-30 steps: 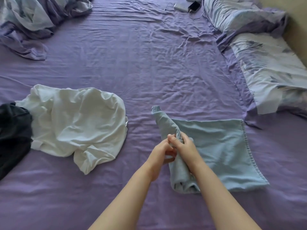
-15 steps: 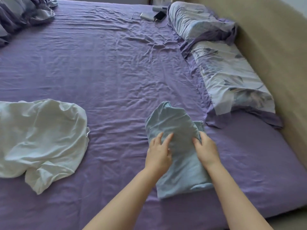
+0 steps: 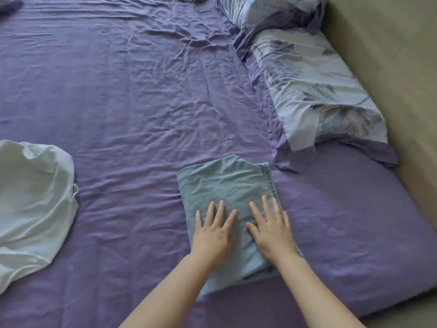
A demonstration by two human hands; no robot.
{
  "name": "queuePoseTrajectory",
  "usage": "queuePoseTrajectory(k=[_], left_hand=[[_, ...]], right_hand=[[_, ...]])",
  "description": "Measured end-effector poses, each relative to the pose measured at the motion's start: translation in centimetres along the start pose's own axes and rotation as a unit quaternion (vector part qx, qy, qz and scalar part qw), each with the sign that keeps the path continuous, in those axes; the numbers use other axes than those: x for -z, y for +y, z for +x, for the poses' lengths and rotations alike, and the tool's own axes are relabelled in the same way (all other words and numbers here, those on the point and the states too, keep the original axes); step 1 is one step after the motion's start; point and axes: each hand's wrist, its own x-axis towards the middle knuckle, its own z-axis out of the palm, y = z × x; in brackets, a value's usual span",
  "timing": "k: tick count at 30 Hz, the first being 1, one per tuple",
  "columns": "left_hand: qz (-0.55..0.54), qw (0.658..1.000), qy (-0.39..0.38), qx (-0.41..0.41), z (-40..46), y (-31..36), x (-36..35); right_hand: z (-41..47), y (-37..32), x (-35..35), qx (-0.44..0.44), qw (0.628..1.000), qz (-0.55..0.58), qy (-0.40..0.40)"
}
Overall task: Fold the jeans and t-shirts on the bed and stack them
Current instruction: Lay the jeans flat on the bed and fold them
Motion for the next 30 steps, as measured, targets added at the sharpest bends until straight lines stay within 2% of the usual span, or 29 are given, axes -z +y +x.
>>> queuePoseTrajectory(k=[5, 10, 12, 16, 24, 27, 30], left_hand=[[0.043, 0.998, 0.053, -0.005, 1.3, -1.0, -2.0], [0.04, 0.996, 0.083, -0.003, 2.2, -0.5, -3.2], [0.041, 0.996, 0.078, 0.0, 2.5, -0.7, -3.7], [0.051, 0.997, 0.048, 0.011, 2.6, -1.0, -4.3], [0.051, 0.998, 0.041, 0.01, 2.0, -0.9, -3.1], [0.042, 0.998, 0.04, 0.023, 0.9, -0.8, -2.9], [0.032, 0.997, 0.051, 0.048, -0.2, -0.8, -2.8]], right_hand=[[1.8, 0.0, -2.0, 0.021, 1.0, -0.012, 0.019], [3.9, 0.5, -3.1, 0.0, 0.999, 0.023, 0.025], [4.2, 0.4, -3.2, -0.006, 0.999, 0.021, 0.035], [3.6, 0.0, -1.8, -0.047, 0.99, 0.04, 0.126], [1.2, 1.6, -1.5, -0.097, 0.991, 0.024, 0.09], [0.4, 1.8, -0.8, -0.065, 0.991, 0.044, 0.108], [-1.0, 2.4, -0.8, -0.086, 0.985, 0.057, 0.141]])
